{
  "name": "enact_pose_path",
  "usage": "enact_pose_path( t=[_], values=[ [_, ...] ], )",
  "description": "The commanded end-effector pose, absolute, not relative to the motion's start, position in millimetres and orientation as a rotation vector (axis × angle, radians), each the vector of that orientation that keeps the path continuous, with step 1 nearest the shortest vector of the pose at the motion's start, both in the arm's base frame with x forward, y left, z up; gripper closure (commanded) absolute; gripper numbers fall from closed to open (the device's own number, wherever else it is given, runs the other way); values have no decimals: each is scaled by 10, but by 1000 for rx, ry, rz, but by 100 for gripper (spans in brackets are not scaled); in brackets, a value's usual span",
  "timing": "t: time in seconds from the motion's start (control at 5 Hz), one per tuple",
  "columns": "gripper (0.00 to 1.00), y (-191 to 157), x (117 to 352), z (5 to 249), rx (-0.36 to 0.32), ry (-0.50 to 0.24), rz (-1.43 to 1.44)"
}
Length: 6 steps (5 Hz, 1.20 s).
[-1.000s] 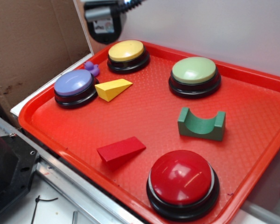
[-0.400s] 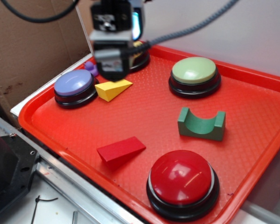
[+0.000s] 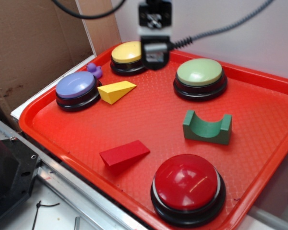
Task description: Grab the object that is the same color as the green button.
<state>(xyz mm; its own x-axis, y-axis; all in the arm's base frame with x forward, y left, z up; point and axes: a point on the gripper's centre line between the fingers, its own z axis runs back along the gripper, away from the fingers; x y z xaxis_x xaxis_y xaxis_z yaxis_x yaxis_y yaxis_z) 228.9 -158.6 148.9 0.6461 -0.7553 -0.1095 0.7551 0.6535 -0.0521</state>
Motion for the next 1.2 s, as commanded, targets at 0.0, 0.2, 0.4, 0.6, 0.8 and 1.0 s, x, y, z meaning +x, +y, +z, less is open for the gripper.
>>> enact_pose_path(
  t=[0.0, 0.2, 0.4, 0.6, 0.8, 1.0],
  values=[
    [0, -1611, 2300, 1166, 64, 83, -928],
    [0, -1591, 2322, 957, 66, 97, -885],
    [0, -1571, 2343, 744, 50, 121, -831],
    [0, -1577, 2400, 563, 26, 152, -793],
    [0, -1604, 2468, 438, -11, 181, -790],
    [0, -1697, 2475, 338, -30, 207, -816]
  ],
)
